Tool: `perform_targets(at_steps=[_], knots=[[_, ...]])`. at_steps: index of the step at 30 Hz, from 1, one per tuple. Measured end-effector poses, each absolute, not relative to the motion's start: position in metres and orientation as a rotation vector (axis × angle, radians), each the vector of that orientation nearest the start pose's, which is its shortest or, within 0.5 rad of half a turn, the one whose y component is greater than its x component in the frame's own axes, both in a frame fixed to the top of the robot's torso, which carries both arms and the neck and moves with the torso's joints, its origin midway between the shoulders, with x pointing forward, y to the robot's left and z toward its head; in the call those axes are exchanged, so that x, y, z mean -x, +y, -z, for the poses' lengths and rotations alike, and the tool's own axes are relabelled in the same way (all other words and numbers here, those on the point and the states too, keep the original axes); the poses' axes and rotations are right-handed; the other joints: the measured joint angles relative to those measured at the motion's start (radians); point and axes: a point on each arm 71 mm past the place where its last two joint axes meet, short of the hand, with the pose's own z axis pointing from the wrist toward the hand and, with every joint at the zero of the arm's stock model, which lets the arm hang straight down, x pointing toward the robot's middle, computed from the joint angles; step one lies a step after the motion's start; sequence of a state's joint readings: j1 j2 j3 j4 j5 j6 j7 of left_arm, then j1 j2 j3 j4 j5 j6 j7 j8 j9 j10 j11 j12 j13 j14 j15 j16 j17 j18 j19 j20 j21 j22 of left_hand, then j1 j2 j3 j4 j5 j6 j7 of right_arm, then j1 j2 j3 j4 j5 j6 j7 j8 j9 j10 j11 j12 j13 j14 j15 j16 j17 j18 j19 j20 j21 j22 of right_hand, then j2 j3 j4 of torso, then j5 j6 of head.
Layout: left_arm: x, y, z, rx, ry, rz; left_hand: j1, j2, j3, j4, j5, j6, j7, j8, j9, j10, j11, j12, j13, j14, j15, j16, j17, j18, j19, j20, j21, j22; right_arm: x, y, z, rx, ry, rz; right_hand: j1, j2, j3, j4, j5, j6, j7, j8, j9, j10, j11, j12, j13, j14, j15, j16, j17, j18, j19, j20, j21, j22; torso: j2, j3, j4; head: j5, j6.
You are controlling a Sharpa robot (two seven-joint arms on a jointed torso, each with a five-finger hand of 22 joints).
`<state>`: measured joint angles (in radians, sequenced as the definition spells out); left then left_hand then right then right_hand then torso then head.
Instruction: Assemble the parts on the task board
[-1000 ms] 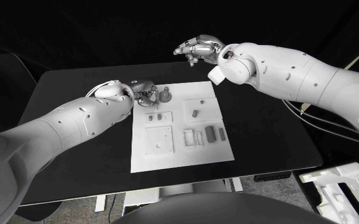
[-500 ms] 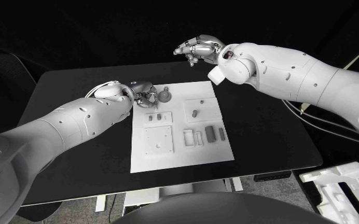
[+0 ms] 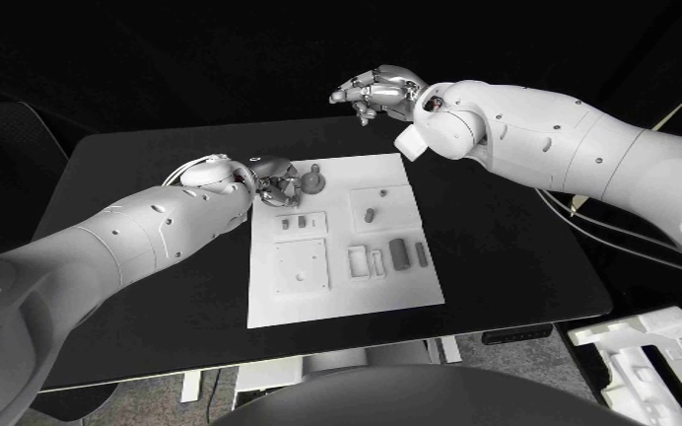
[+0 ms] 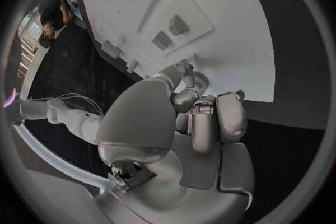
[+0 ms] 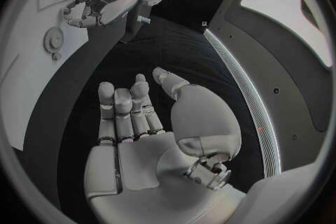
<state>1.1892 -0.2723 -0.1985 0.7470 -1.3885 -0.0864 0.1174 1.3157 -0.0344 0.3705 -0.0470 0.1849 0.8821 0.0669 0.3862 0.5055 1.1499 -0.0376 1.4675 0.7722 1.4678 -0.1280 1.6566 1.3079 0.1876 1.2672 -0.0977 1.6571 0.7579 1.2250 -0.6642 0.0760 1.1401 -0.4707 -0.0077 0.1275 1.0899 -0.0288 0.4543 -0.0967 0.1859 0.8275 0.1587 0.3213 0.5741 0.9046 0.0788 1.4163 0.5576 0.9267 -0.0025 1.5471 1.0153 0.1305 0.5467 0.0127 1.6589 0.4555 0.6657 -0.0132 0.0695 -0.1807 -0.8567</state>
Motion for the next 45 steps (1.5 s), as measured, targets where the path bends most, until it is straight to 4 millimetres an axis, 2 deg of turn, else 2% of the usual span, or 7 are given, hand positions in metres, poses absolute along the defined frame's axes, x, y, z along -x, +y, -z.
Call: perform_targets(at_steps=[45], knots=[[-0.5637,0.1138,0.2792,-0.366,1.981,0.553,0.000,0.000,0.004,0.000,0.000,0.000,0.000,0.000,0.000,0.002,0.002,0.000,0.001,0.000,0.000,0.000,0.000,0.000,0.000,0.000,0.000,0.000,-0.5622,-0.2163,0.1647,-0.715,1.736,-1.318,0.000,0.000,0.000,0.000,0.000,0.000,0.000,0.000,0.000,0.000,0.000,0.000,0.000,0.003,-0.002,0.000,0.000,0.000,0.000,0.000,0.000,0.000,0.001,-0.0012,-0.0001,0.006,-0.001]])
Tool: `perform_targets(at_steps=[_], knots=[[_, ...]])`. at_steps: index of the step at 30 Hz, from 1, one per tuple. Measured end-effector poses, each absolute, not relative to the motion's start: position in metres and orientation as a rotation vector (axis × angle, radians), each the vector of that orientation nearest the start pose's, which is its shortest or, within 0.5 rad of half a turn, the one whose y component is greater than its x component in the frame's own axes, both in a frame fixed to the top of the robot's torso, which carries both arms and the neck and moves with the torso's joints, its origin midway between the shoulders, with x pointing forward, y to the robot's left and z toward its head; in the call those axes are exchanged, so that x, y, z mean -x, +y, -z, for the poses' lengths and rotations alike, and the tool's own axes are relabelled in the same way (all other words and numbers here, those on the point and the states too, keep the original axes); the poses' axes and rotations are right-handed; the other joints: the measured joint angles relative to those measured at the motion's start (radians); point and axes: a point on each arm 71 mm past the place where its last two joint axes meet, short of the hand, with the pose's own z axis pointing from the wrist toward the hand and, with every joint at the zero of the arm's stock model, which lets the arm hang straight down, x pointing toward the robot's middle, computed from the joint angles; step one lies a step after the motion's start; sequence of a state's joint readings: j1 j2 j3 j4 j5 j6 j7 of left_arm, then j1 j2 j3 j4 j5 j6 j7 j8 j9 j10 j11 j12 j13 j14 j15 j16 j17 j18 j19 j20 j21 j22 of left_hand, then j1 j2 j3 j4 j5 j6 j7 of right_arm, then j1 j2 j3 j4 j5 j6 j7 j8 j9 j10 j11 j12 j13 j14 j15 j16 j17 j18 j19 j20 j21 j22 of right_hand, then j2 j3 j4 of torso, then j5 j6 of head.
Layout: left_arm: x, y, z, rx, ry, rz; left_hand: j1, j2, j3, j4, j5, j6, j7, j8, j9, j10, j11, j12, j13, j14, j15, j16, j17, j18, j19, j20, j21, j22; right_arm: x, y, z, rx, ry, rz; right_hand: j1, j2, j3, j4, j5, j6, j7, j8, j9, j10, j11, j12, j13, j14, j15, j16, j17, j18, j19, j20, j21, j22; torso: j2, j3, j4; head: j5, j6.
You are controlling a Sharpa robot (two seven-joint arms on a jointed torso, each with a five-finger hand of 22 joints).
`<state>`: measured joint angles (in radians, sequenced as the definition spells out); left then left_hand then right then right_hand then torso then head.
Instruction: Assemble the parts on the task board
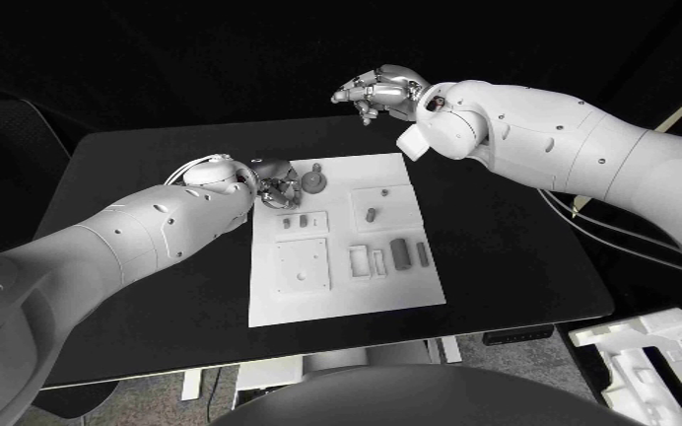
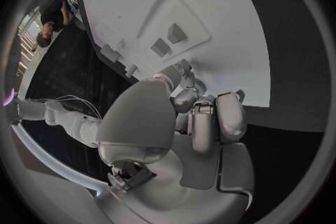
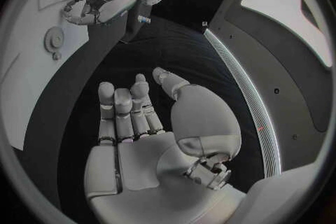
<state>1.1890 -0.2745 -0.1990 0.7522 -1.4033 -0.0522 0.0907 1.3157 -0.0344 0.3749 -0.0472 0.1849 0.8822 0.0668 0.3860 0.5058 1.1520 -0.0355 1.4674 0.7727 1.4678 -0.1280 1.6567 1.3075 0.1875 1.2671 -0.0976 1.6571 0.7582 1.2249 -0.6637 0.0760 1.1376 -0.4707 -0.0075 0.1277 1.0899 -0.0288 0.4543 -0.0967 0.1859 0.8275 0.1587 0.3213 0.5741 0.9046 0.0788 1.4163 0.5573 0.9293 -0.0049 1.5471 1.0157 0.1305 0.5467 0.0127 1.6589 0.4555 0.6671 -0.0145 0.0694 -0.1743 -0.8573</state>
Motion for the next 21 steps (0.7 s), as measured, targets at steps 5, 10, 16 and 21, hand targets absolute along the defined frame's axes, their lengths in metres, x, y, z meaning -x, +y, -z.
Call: perform_targets(at_steps=[5,10,16,21], knots=[[-0.5636,0.1134,0.2793,-0.367,1.981,0.553,0.000,0.000,0.000,0.000,0.000,0.000,0.000,0.000,0.000,-0.002,-0.002,0.000,0.000,0.000,0.000,0.000,0.000,0.000,0.000,0.000,0.000,0.000,-0.5621,-0.2163,0.1647,-0.715,1.737,-1.318,0.000,0.000,0.000,0.000,0.000,0.000,0.000,0.000,0.000,0.000,0.000,0.000,0.000,0.000,0.000,0.000,0.000,0.000,0.000,0.000,0.000,0.000,0.000,0.0001,0.0001,0.000,0.000],[-0.5634,0.1124,0.2794,-0.368,1.982,0.553,0.000,0.000,0.000,0.000,0.000,0.000,0.000,0.000,0.000,-0.003,-0.003,0.000,0.000,0.000,0.000,0.000,0.000,0.000,0.000,0.000,0.000,0.000,-0.5620,-0.2165,0.1647,-0.715,1.736,-1.318,0.000,0.000,0.000,0.000,0.000,0.000,0.000,0.000,0.000,0.000,0.000,0.000,0.000,0.000,0.000,0.000,0.000,0.000,0.000,0.000,0.000,0.000,0.000,0.0000,0.0000,0.000,0.000],[-0.5630,0.1121,0.2796,-0.370,1.984,0.554,0.000,0.000,0.000,0.000,0.000,0.000,0.000,0.000,0.000,-0.003,-0.003,0.000,0.000,0.000,0.000,0.000,0.000,0.000,0.000,0.000,0.000,0.001,-0.5619,-0.2168,0.1646,-0.715,1.736,-1.318,0.000,0.000,0.000,0.000,0.000,0.000,0.000,0.000,0.000,0.000,0.000,0.000,0.000,0.000,0.000,0.000,0.000,0.000,0.000,0.000,0.000,0.000,0.000,0.0002,0.0000,0.000,0.000],[-0.5626,0.1125,0.2802,-0.370,1.986,0.555,0.000,0.000,0.000,0.000,0.000,0.000,0.000,0.000,0.000,-0.003,-0.003,0.000,0.000,0.000,0.000,0.000,0.000,0.000,0.000,0.000,0.000,0.001,-0.5619,-0.2176,0.1646,-0.716,1.736,-1.317,0.000,0.000,0.000,0.000,0.000,0.000,0.000,0.000,0.000,0.000,0.000,0.000,0.000,-0.001,0.001,0.000,0.000,0.000,0.000,0.000,0.000,0.000,0.000,0.0001,0.0003,0.000,-0.001]])
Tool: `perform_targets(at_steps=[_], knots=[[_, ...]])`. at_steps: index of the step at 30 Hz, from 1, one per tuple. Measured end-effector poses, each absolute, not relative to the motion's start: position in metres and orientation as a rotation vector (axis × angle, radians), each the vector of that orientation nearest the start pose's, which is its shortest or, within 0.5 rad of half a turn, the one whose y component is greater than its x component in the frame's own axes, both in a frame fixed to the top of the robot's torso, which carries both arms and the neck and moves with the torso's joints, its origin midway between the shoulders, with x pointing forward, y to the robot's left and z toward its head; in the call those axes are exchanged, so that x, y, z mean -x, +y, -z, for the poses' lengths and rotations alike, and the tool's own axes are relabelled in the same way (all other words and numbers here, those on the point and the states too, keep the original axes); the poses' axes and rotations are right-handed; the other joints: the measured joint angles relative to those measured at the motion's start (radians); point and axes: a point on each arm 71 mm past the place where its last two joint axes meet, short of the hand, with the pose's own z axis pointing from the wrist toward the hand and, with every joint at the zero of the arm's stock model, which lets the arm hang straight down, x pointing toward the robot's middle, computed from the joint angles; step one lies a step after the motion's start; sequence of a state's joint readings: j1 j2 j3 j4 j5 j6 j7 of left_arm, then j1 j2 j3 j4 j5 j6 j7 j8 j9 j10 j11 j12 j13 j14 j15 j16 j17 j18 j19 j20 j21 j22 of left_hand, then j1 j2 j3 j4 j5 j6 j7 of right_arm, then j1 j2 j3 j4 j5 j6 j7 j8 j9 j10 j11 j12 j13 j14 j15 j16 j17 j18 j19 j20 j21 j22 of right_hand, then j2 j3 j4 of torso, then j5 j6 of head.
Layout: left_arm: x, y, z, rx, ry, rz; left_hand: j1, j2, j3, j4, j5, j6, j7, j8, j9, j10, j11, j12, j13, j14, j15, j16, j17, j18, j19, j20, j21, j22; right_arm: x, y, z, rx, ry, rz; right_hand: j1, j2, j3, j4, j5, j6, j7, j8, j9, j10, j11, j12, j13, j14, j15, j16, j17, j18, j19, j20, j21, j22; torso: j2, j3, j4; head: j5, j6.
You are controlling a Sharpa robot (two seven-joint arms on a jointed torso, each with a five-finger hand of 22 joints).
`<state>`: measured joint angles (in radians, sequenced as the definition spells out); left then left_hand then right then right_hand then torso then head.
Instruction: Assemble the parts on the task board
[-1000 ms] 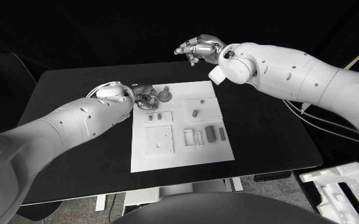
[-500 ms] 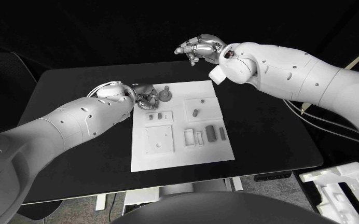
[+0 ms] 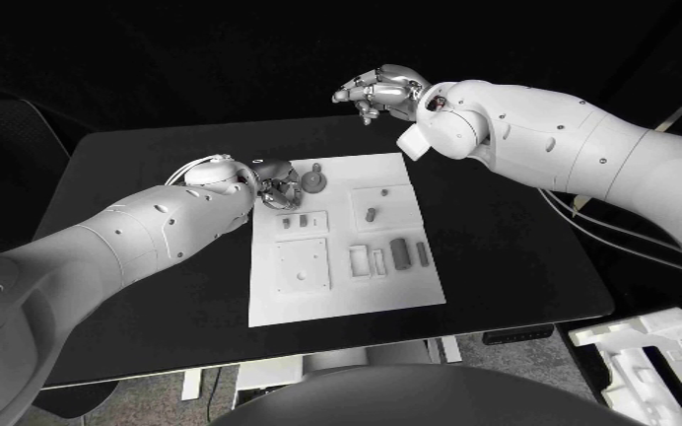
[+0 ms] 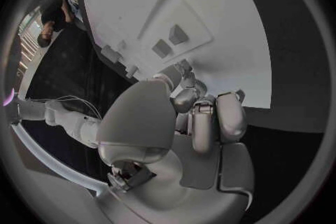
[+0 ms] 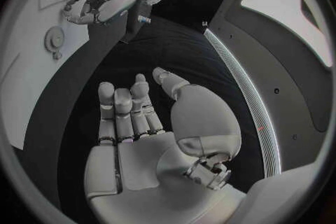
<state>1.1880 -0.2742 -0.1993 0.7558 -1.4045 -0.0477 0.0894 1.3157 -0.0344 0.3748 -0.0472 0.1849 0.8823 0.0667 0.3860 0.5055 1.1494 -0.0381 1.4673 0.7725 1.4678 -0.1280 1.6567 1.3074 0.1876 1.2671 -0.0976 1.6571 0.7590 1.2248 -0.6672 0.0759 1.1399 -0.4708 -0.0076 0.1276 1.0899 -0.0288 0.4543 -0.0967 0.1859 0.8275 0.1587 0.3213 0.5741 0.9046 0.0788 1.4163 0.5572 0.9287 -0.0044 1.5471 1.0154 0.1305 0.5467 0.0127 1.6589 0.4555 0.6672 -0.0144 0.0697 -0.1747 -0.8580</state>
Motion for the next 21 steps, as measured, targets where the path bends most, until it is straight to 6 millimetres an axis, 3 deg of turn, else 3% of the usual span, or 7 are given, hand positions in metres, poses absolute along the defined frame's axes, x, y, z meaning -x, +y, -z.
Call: perform_targets(at_steps=[3,11,21], knots=[[-0.5621,0.1123,0.2808,-0.371,1.987,0.556,0.000,0.000,0.003,-0.003,0.000,0.000,0.000,0.000,0.000,0.000,0.000,0.000,0.000,0.000,0.000,0.000,0.000,0.000,0.000,0.000,0.000,0.001,-0.5617,-0.2178,0.1645,-0.716,1.736,-1.316,0.000,0.000,0.000,0.000,0.000,0.000,0.000,0.000,0.000,0.000,0.000,0.000,0.000,0.000,0.000,0.000,0.000,0.000,0.000,0.000,0.000,0.000,0.000,0.0000,0.0000,0.000,0.000],[-0.5616,0.1124,0.2816,-0.371,1.989,0.555,-0.002,-0.039,-0.001,-0.022,0.000,0.001,-0.001,0.000,-0.001,0.000,0.000,0.000,0.001,0.000,0.000,0.000,0.000,0.000,0.000,0.000,0.000,0.004,-0.5617,-0.2180,0.1645,-0.716,1.736,-1.316,0.000,0.000,0.000,0.000,0.000,0.000,0.000,0.000,0.000,0.000,0.000,0.000,0.000,0.000,0.000,0.000,0.000,0.000,0.000,0.000,0.000,0.000,0.000,-0.0006,0.0000,0.001,-0.001],[-0.5613,0.1129,0.2827,-0.369,1.989,0.555,-0.007,-0.053,-0.007,-0.028,0.000,0.001,-0.001,-0.007,-0.004,0.000,0.000,0.000,0.002,0.000,0.000,0.000,0.000,0.000,0.000,0.000,0.000,0.006,-0.5618,-0.2179,0.1646,-0.716,1.736,-1.316,0.000,0.000,0.000,0.000,0.000,0.000,0.000,0.000,0.000,0.000,0.000,0.000,0.000,0.000,0.000,0.000,0.000,0.000,0.000,0.000,0.000,0.000,0.000,-0.0011,-0.0002,0.003,-0.001]])
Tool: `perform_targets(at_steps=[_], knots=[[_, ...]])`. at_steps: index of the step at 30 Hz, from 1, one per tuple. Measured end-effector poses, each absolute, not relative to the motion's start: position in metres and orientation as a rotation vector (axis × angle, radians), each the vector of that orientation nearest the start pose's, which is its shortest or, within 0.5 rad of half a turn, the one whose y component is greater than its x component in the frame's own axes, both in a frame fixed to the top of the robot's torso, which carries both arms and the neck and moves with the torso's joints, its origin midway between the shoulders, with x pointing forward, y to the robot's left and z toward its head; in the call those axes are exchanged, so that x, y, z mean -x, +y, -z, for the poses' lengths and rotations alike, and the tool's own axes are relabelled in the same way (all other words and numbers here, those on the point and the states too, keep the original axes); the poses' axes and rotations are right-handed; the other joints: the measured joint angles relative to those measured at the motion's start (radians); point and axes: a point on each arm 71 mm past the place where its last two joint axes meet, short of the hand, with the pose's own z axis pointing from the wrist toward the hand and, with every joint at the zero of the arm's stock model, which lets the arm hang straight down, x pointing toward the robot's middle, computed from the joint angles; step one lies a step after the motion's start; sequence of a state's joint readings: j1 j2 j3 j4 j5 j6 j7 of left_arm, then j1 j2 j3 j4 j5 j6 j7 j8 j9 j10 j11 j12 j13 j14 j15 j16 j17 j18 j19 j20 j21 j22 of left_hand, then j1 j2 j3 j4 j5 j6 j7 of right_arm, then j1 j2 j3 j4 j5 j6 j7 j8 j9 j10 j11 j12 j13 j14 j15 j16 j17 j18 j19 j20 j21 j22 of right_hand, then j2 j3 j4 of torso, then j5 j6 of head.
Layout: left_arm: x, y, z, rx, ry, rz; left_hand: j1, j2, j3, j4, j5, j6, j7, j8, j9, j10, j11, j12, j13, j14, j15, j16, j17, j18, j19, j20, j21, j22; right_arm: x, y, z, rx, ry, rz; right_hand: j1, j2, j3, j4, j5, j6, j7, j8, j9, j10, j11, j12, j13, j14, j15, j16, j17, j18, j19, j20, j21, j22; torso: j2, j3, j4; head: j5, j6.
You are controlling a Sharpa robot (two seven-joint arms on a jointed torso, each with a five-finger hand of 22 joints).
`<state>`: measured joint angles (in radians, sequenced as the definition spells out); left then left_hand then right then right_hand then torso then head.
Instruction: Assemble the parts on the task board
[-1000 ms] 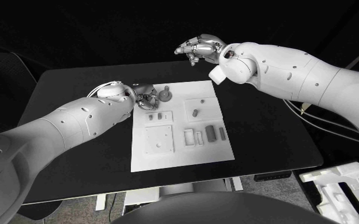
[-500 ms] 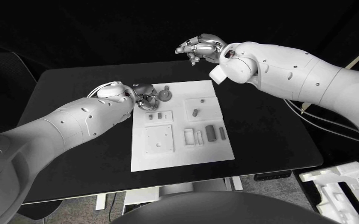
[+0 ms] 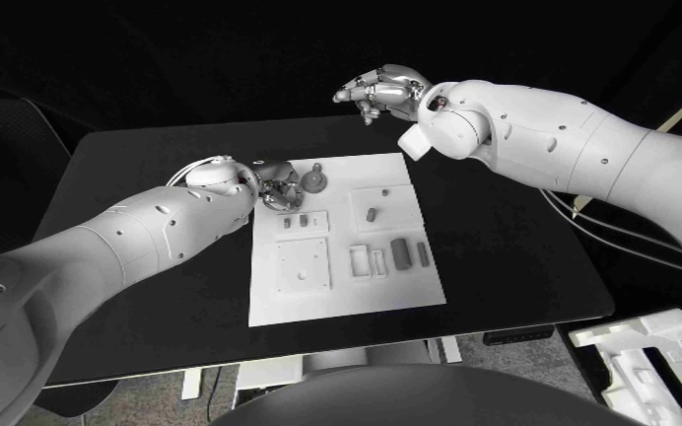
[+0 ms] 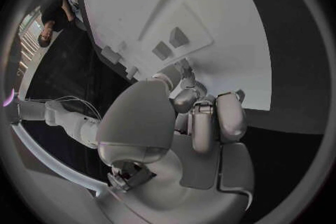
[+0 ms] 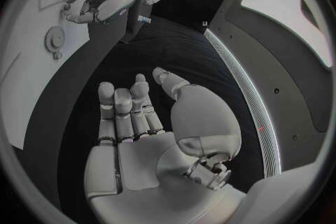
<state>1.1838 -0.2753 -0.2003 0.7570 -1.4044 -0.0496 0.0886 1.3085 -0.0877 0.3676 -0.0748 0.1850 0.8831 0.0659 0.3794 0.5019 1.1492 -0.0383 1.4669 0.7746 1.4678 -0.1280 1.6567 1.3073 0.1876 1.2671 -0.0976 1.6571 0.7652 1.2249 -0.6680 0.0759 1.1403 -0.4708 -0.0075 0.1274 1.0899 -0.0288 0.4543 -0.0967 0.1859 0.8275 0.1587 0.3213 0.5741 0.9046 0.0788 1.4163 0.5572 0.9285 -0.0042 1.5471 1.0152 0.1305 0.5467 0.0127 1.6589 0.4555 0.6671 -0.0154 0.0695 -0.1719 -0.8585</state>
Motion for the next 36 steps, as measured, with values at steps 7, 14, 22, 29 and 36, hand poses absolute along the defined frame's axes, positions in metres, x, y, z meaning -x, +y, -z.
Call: perform_targets(at_steps=[7,14,22,29,36], knots=[[-0.5609,0.1122,0.2837,-0.363,1.986,0.559,-0.002,-0.009,-0.004,-0.004,0.000,0.000,0.000,-0.011,-0.003,0.000,0.000,0.000,0.000,0.000,0.000,0.000,0.000,0.000,0.000,0.000,0.000,0.001,-0.5618,-0.2175,0.1646,-0.716,1.736,-1.317,0.000,0.000,0.000,0.000,0.000,0.000,0.000,0.000,0.000,0.000,0.000,0.000,0.000,0.000,0.000,0.000,0.000,0.000,0.000,0.000,0.000,0.000,0.000,0.0004,-0.0008,0.000,0.001],[-0.5612,0.1133,0.2836,-0.359,1.982,0.558,-0.001,-0.010,-0.009,-0.009,0.000,0.000,0.000,-0.020,-0.007,0.000,0.000,0.000,0.000,0.000,0.000,0.000,0.000,0.000,0.000,0.000,0.000,0.001,-0.5619,-0.2181,0.1646,-0.716,1.736,-1.316,0.000,0.000,0.000,0.000,0.000,0.000,0.000,0.000,0.000,0.000,0.000,0.000,0.000,0.000,0.000,0.000,0.001,0.000,0.000,0.000,0.000,0.000,0.000,0.0010,-0.0011,-0.002,0.002],[-0.5614,0.1140,0.2837,-0.357,1.983,0.557,-0.013,-0.035,-0.032,-0.032,0.000,-0.020,0.020,-0.056,-0.022,-0.005,0.002,0.000,0.000,0.000,0.000,0.000,0.000,0.000,-0.002,0.002,0.000,0.006,-0.5619,-0.2184,0.1646,-0.717,1.736,-1.315,0.000,0.000,0.000,0.000,0.000,0.000,0.000,0.000,0.000,0.000,0.000,0.000,0.000,0.000,0.000,0.000,0.001,0.000,0.000,0.000,0.000,0.000,0.000,0.0012,-0.0011,-0.004,0.002],[-0.5611,0.1150,0.2836,-0.347,1.983,0.568,-0.014,-0.044,-0.056,-0.037,0.000,-0.036,0.036,-0.071,-0.030,-0.010,0.005,0.000,0.000,-0.001,0.002,0.000,0.001,0.000,-0.002,0.002,0.000,0.007,-0.5619,-0.2184,0.1646,-0.717,1.736,-1.315,0.000,0.000,0.000,0.000,0.000,0.000,0.000,0.000,0.000,0.000,0.000,0.000,0.000,0.000,0.000,0.000,0.001,0.000,0.000,0.000,0.000,0.000,0.000,0.0011,-0.0010,-0.004,0.003],[-0.5613,0.1164,0.2830,-0.339,1.975,0.579,-0.018,-0.048,-0.086,-0.041,0.000,-0.097,0.019,-0.083,-0.043,-0.029,0.028,0.000,0.000,-0.003,0.003,0.000,0.001,0.000,-0.001,0.001,0.000,0.011,-0.5620,-0.2186,0.1646,-0.717,1.735,-1.315,0.000,0.000,0.000,0.000,0.000,0.000,0.000,0.000,0.000,0.000,0.000,0.000,0.000,-0.001,0.001,0.000,0.000,0.000,0.000,0.000,0.000,0.000,0.000,0.0004,-0.0010,-0.004,0.005]])
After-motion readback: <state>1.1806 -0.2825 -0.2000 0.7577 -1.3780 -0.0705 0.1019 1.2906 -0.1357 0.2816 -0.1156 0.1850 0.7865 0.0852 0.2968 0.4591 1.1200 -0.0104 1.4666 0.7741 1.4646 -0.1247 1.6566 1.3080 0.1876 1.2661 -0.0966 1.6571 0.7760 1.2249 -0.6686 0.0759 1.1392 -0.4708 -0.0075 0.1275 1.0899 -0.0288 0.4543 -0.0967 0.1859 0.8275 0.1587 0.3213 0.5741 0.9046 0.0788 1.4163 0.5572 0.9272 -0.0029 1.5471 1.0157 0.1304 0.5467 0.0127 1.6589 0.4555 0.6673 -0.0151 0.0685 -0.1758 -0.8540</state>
